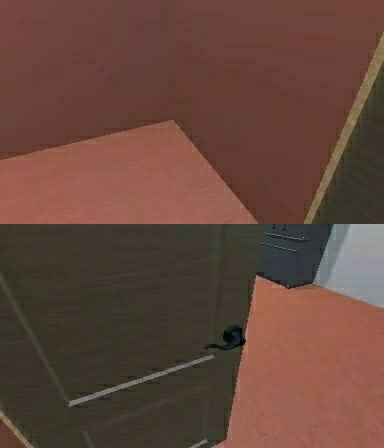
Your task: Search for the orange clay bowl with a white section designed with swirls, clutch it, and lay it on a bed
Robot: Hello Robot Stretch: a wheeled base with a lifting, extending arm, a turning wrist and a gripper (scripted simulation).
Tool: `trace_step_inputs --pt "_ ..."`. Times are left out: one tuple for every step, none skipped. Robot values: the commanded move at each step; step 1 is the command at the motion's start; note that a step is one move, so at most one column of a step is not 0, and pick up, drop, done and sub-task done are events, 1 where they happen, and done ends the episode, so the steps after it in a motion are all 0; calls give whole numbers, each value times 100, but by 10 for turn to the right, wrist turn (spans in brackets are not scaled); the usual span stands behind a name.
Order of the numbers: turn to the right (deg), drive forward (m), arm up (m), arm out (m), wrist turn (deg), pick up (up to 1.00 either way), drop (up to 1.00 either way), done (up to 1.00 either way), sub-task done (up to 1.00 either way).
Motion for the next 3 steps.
trace_step_inputs --pt "0 30 0 0 0 0 0 0 0" --pt "-390 0 0 0 0 0 0 0 0" --pt "0 50 0 0 0 0 0 0 0"
